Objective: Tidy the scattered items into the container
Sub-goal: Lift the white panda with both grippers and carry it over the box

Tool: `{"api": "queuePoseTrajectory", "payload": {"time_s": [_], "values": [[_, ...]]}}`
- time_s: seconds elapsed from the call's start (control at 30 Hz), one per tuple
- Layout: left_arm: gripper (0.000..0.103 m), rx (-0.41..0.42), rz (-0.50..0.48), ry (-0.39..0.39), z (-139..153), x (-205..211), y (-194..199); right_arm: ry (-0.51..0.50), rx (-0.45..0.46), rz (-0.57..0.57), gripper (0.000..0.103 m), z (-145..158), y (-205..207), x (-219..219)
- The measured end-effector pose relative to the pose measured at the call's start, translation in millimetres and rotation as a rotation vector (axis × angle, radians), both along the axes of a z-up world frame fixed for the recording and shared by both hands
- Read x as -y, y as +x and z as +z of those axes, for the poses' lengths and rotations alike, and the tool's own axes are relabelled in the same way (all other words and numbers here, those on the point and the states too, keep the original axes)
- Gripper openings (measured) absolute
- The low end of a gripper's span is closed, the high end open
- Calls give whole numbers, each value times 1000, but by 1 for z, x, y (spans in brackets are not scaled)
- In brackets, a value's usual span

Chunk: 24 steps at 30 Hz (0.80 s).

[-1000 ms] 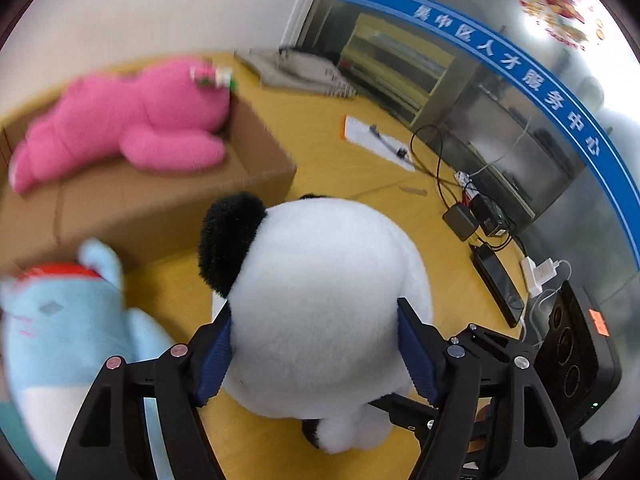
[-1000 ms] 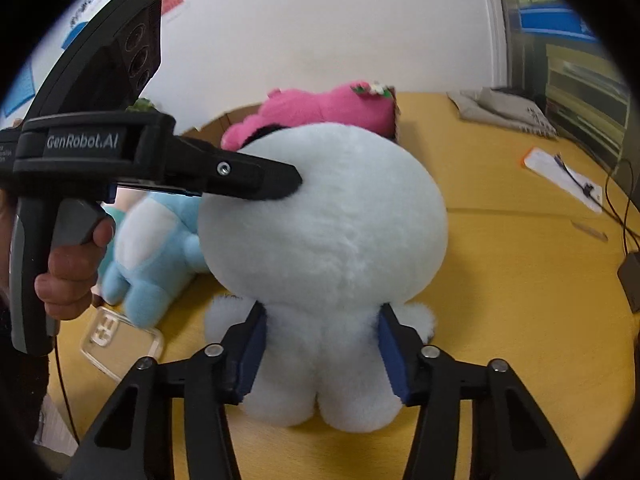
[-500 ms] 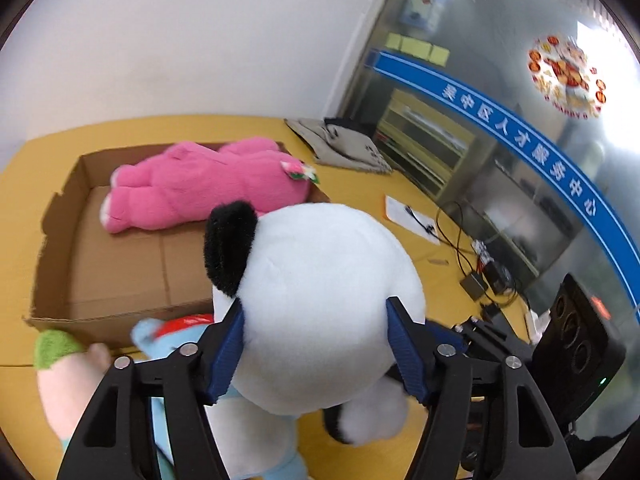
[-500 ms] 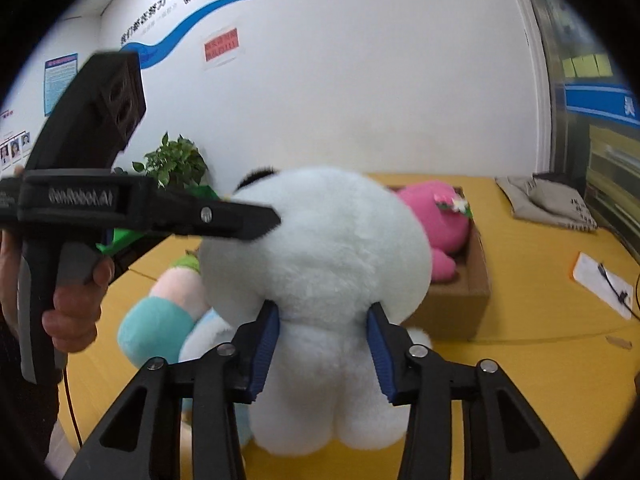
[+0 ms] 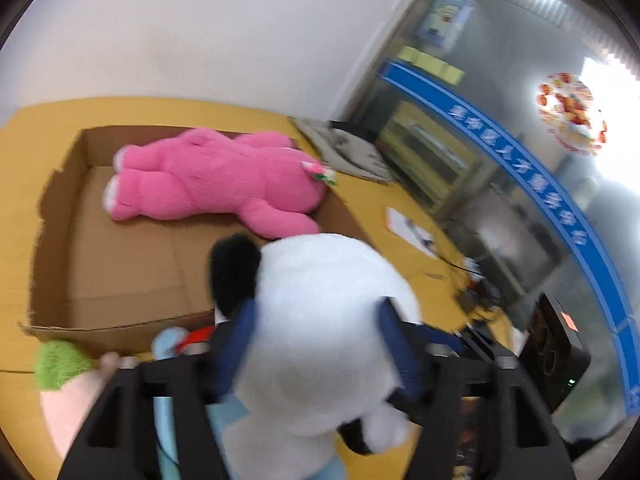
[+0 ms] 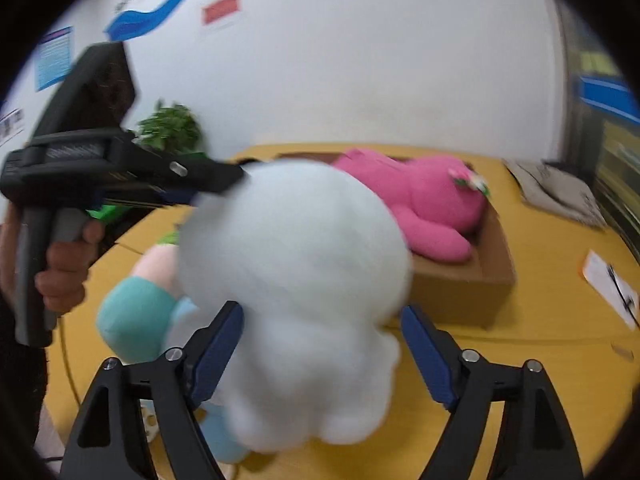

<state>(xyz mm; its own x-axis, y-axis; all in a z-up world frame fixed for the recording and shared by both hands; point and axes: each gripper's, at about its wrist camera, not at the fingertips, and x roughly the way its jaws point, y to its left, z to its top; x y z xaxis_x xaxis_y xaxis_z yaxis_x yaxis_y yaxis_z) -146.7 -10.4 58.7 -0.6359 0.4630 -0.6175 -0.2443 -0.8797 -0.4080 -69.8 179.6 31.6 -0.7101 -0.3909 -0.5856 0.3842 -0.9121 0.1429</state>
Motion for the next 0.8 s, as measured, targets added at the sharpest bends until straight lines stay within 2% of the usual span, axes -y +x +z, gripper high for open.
{"api": "queuePoseTrajectory", "payload": {"time_s": [0.03,0.13,0.2,0.27,0.37,0.43,0.5,0.57,0.6,0.8], "values": [[99,1,31,-14,-2,2,-1,-25,26,4,81,-3,-1,-4],[101,24,57,-14,-13,11,-7,-20,86,13,81,-12,-5,-6],[103,55,60,29,-24,17,-13,-29,115,42,81,-19,-7,-3],[103,80,41,102,-33,20,-17,-62,125,69,81,-24,-8,0],[100,76,-26,119,-36,9,-17,-80,129,82,81,-34,-12,0],[95,76,-94,137,-32,-2,-17,-105,125,100,74,-38,-12,-5],[94,55,-168,120,-25,-17,-13,-117,111,111,68,-37,-8,-7],[95,0,-185,33,-17,-29,-3,-105,63,114,60,-26,0,-5],[95,-23,-184,-4,-13,-33,0,-104,34,115,59,-19,6,-3],[94,-82,-176,40,17,-7,-3,-100,-61,128,56,22,12,13]]}}
